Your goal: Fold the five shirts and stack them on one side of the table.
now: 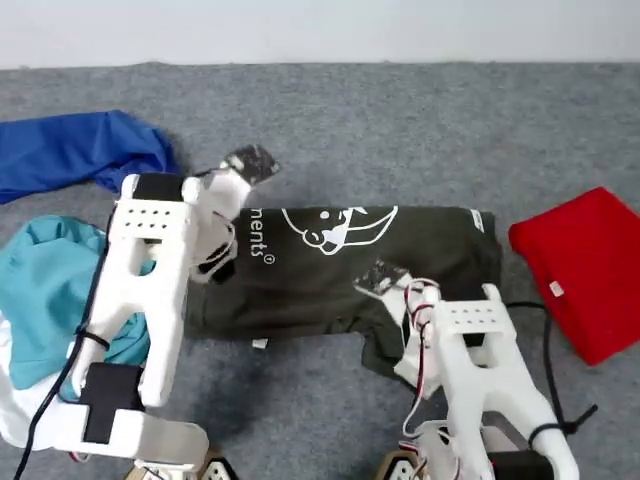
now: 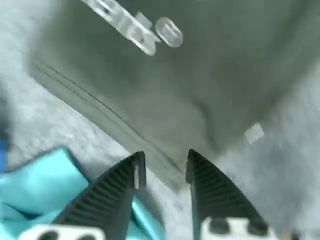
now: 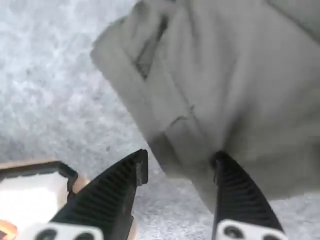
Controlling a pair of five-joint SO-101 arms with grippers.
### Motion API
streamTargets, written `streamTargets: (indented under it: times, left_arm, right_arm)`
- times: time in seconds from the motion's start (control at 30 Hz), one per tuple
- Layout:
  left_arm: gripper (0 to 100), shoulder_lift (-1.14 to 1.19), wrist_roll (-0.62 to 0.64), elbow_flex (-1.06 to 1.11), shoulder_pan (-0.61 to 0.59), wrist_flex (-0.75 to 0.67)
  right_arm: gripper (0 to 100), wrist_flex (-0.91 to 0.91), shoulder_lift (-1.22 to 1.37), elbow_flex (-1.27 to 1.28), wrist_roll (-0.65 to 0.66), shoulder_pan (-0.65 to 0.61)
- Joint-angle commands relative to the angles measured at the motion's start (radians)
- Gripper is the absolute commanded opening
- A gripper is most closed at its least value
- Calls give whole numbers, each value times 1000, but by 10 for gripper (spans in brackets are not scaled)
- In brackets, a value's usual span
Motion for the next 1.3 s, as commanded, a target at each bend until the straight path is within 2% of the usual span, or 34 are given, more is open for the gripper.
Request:
streamTargets:
  times: [0.0, 0.13, 0.2, 0.33, 0.5, 0.73, 0.83, 1.0, 1.17, 1.27]
  left_arm:
    - [141, 58, 133, -8, 6, -189]
    - [141, 198, 222, -28, 6, -350]
    - [139, 261, 232, -67, 6, -381]
    - [138, 371, 216, -160, 2, -368]
    - [138, 466, 153, -225, -44, -368]
    - [138, 548, 155, -334, -120, -367]
    - [138, 569, 193, -406, -132, -310]
    - [138, 628, 233, -562, -155, -169]
    - [138, 638, 235, -714, -112, -17]
    - [138, 638, 236, -889, -75, 143]
  right_arm:
    - [219, -1, -44, 44, 55, -10]
    - [219, 5, -94, 87, 92, -4]
    - [219, 2, -133, 89, 94, -12]
    - [219, 5, -252, 87, 94, -12]
    - [219, 99, -479, 83, 104, -12]
    - [222, 257, -664, 89, 279, -2]
    - [222, 257, -657, 89, 334, 30]
    - [223, 203, -622, 89, 419, 165]
    - [223, 196, -564, 89, 516, 237]
    - [223, 165, -529, 86, 585, 325]
